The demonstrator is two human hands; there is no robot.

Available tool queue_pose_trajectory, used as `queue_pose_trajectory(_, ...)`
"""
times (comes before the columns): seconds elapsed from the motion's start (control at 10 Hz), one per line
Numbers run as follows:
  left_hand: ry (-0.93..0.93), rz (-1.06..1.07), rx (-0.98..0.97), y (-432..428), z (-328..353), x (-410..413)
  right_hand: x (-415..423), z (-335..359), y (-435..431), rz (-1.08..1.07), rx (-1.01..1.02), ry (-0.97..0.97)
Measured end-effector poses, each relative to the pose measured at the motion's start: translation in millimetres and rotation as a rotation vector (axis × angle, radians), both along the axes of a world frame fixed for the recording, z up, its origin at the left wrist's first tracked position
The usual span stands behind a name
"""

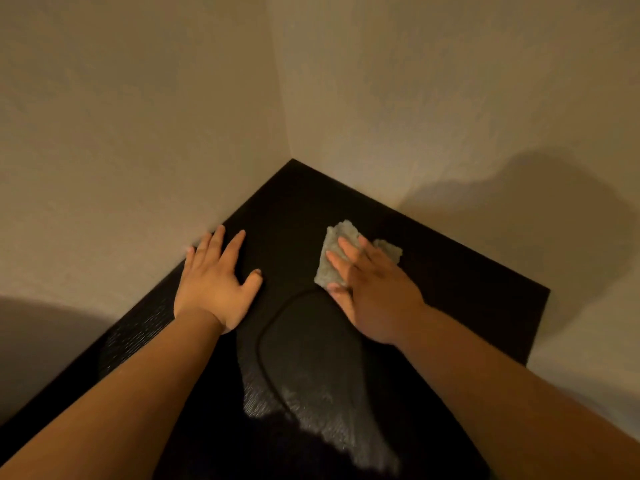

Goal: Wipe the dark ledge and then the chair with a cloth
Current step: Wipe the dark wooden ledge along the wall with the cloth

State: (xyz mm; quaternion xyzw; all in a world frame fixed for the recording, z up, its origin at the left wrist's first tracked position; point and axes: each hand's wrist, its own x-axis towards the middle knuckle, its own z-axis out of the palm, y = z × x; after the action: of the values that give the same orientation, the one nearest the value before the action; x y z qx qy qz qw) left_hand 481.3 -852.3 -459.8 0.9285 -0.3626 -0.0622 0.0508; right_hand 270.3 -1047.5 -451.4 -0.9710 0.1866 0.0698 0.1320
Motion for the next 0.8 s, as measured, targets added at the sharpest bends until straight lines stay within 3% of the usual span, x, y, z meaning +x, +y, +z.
queue_pose_trajectory(0.2,-0.006,0.000,0.024,-1,-1,1,57,-13,-75,-0.180,-0.053,0.045)
queue_pose_trajectory(0.3,0.001,-0.003,0.037,-1,0,0,33,-10,-39,-0.245,-0.019,0.008)
queue_pose_trajectory(0.4,0.004,-0.004,0.033,-1,1,-1,-12,-9,20,-0.133,0.006,-0.004)
queue_pose_trajectory(0.5,-0.001,-0.002,0.029,0,1,-1,-26,3,18,0.012,-0.030,-0.053)
queue_pose_trajectory(0.7,-0.005,-0.001,0.021,0,-2,1,2,-9,-35,-0.221,-0.130,0.104)
queue_pose_trajectory(0.8,-0.036,0.010,0.033,1,-1,0,-19,-9,34,-0.045,-0.172,0.065)
